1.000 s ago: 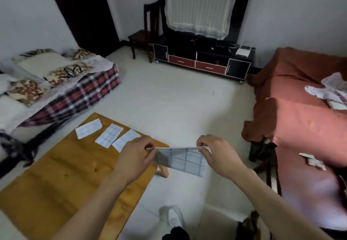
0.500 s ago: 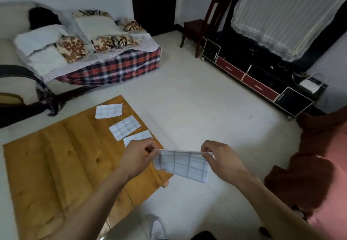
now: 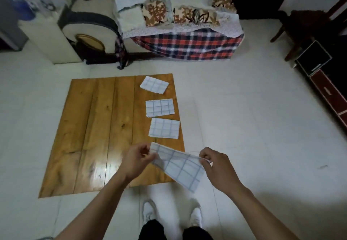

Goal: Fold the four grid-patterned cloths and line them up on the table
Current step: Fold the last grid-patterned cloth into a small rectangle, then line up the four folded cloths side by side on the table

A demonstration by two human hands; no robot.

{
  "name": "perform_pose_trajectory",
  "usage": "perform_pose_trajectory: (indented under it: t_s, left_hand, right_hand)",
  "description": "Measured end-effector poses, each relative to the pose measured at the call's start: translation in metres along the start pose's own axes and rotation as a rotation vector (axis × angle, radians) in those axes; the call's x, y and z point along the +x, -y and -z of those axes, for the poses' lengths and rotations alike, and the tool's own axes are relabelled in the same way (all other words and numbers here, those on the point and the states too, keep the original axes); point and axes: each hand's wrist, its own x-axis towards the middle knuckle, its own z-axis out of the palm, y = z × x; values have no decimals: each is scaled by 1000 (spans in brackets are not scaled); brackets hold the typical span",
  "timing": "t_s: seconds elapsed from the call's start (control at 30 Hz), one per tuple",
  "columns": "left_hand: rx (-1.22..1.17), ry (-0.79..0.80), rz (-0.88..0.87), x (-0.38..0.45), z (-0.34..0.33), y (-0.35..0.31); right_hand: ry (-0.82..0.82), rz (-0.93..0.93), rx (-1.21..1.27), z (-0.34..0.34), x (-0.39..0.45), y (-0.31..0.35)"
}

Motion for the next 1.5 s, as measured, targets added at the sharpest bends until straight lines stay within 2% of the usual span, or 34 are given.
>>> perform_pose_trajectory:
  t_s: [0.1,0.37,0.53,0.7,1.0,1.23,1.33,1.5]
  left_hand:
    - [-34,-106,106,0,-19,28]
    - [25,-362,184,53,-56,134]
    - [66,-369,210,91,-76,190]
    - [121,-370,276,91,-72,205]
    - [243,-335,183,69,-22,146]
    - [252,-450,137,63,6,45]
    - [281,-505,119,60,3,2]
    - [316,-606,164,60,-30,-63]
  right_hand:
    - [63,-1,-23,-17,22,-15]
    - [174,-13,-198,-116,109,-71]
    - [259,-109,-262,-177,146,-109]
    - [302,-113,-328,-178,153,-105]
    - [329,40,-390,-103,153,-21]
    - [219,203,-330,-7,157,33]
    - [180,277,-325,39,163,38]
    - [155,419,-348,116,177,5]
